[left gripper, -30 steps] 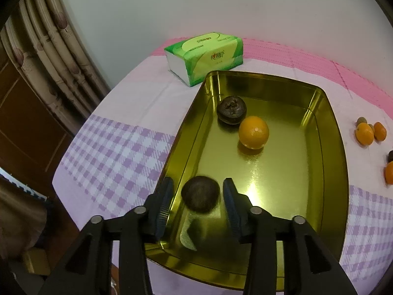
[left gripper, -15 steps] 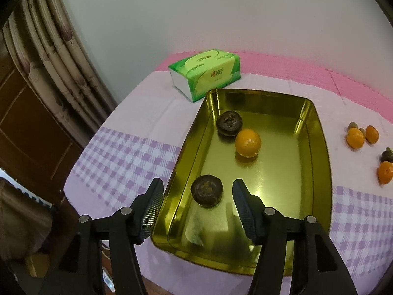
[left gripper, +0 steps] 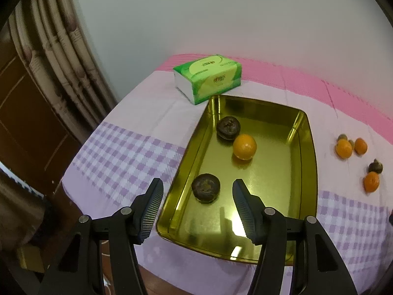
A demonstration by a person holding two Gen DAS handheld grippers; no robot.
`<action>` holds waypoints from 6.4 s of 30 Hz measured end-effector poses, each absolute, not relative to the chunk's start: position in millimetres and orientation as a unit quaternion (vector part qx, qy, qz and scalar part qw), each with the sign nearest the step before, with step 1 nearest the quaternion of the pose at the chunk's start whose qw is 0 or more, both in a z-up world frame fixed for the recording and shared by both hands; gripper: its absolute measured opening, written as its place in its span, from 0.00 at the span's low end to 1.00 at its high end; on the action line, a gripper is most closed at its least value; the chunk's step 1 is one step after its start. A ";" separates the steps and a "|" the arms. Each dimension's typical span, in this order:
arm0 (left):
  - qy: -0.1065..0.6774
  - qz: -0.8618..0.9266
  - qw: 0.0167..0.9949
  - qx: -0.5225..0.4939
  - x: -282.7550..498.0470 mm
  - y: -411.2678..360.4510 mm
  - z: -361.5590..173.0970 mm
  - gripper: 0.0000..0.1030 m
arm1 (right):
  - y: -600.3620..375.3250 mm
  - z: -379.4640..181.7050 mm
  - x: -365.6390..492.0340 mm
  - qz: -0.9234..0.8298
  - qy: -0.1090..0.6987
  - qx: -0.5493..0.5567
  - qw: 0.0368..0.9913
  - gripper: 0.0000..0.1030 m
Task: Organize fruits
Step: 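Carry the orange to the tin and lower it with the right gripper, then open the right gripper to release the orange and withdraw both grippers, then grasp an orange with the left gripper while the right gripper grasps a dark mangosteen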
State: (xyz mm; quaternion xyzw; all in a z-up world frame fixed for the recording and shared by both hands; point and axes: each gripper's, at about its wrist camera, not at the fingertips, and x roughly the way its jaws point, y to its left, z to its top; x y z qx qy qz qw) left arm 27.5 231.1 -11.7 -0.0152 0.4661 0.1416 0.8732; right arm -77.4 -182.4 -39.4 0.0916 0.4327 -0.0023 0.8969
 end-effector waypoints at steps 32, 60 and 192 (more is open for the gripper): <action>0.424 0.308 0.848 -0.073 9.4 301.4 8.7 0.85 | 120.9 20.3 112.5 0.283 0.446 -0.008 0.849 0.33; 0.444 0.297 0.841 -0.085 15.7 300.7 -1.9 0.85 | 172.1 -15.4 167.3 0.285 0.471 -0.045 0.834 0.33; 0.527 -0.141 0.837 -0.032 21.9 71.3 -30.7 0.39 | -186.3 -42.3 62.4 0.059 0.447 0.138 0.882 0.37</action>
